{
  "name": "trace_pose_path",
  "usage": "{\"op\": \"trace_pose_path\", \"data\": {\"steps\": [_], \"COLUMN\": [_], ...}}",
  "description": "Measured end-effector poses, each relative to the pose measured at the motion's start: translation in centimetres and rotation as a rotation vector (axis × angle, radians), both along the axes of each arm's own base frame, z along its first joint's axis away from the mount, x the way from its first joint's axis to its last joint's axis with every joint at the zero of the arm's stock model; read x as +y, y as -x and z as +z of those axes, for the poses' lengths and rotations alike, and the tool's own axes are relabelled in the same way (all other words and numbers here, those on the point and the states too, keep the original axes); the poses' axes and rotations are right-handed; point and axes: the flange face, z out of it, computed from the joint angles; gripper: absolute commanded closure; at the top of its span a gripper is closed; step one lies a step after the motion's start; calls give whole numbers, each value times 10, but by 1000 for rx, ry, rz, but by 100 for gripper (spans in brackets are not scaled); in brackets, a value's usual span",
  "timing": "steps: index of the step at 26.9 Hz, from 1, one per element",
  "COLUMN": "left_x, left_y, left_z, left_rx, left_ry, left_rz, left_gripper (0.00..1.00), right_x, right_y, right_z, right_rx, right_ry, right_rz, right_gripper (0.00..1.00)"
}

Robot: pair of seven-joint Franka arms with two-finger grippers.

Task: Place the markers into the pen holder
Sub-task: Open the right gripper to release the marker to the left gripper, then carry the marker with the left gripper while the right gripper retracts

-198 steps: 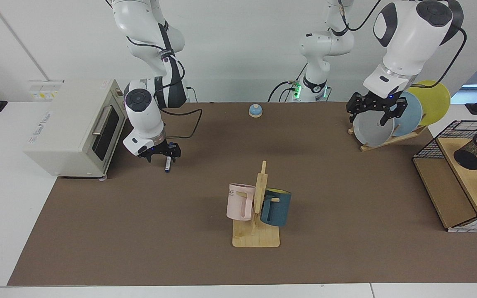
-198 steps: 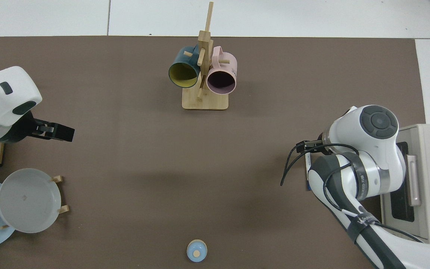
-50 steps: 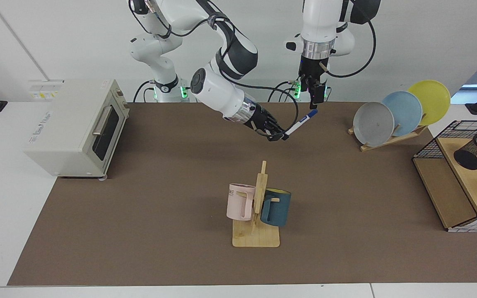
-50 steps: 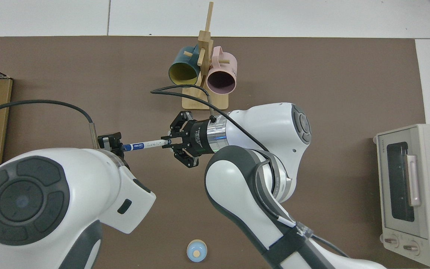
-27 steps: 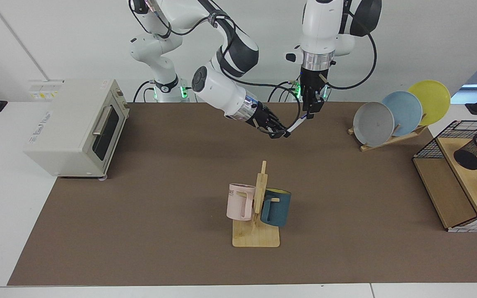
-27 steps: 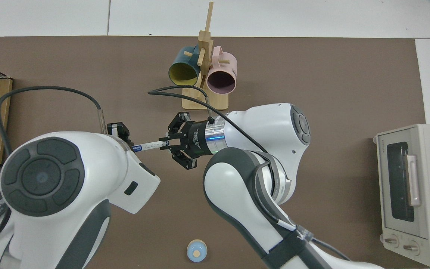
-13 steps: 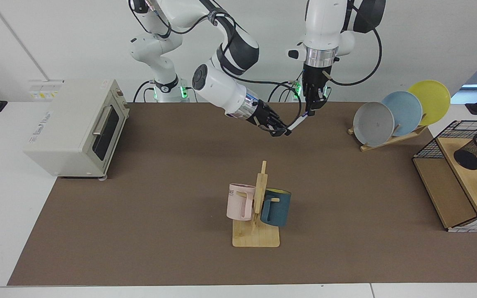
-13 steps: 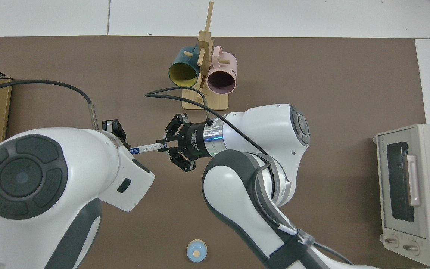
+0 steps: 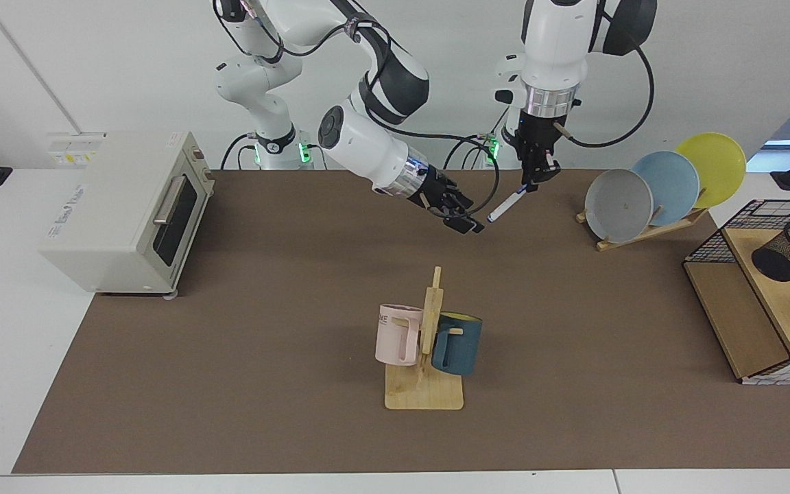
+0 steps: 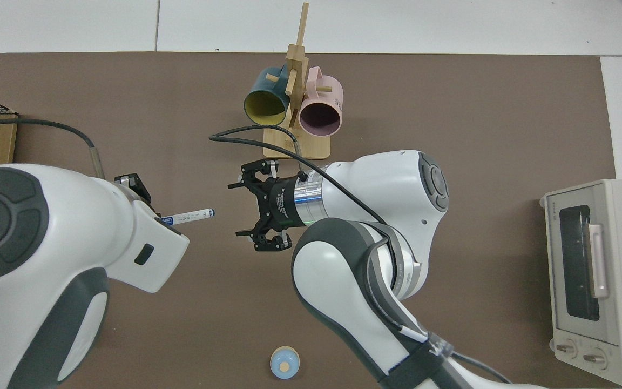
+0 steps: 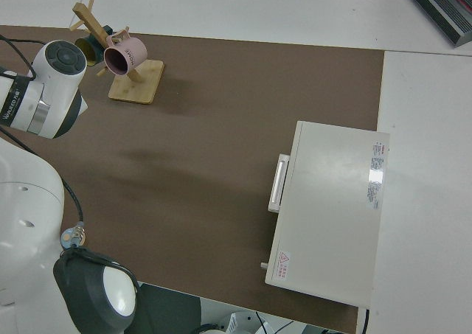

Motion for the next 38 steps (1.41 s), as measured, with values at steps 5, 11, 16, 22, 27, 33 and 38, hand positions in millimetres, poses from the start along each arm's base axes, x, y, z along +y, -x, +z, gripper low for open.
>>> {"op": "trace_pose_path", "data": {"steps": [5,11,16,22,27,33,38], "left_x": [45,100,150,204,238,265,288], "left_y": [-11,-22,-32,-42,-45,-55,-66], "left_z": [-3,-4,-1,5,9,21,32], "left_rx": [35,52,65,66,52,17,16], "left_ry": [-15,-51,-80,-143,-206,-305,-373], "left_rz": [71,81,22,-17,-22,-73,-150], "left_gripper": [100,100,100,100,100,100,100], "right_x": [-4,-21,-57,-129,-190,-264,-314], "right_y": [0,-5,-20,-40,-43,-43,-45], "right_z": [-2,8,13,25,49,80,93], "right_rx": [-115,-253,-375,-476,-531,-617,-662], "right_ry": [170,346,491,618,670,748,776], "right_rz": [95,193,348,597,798,1047,1171], "right_gripper": [0,0,0,0,0,0,0]}}
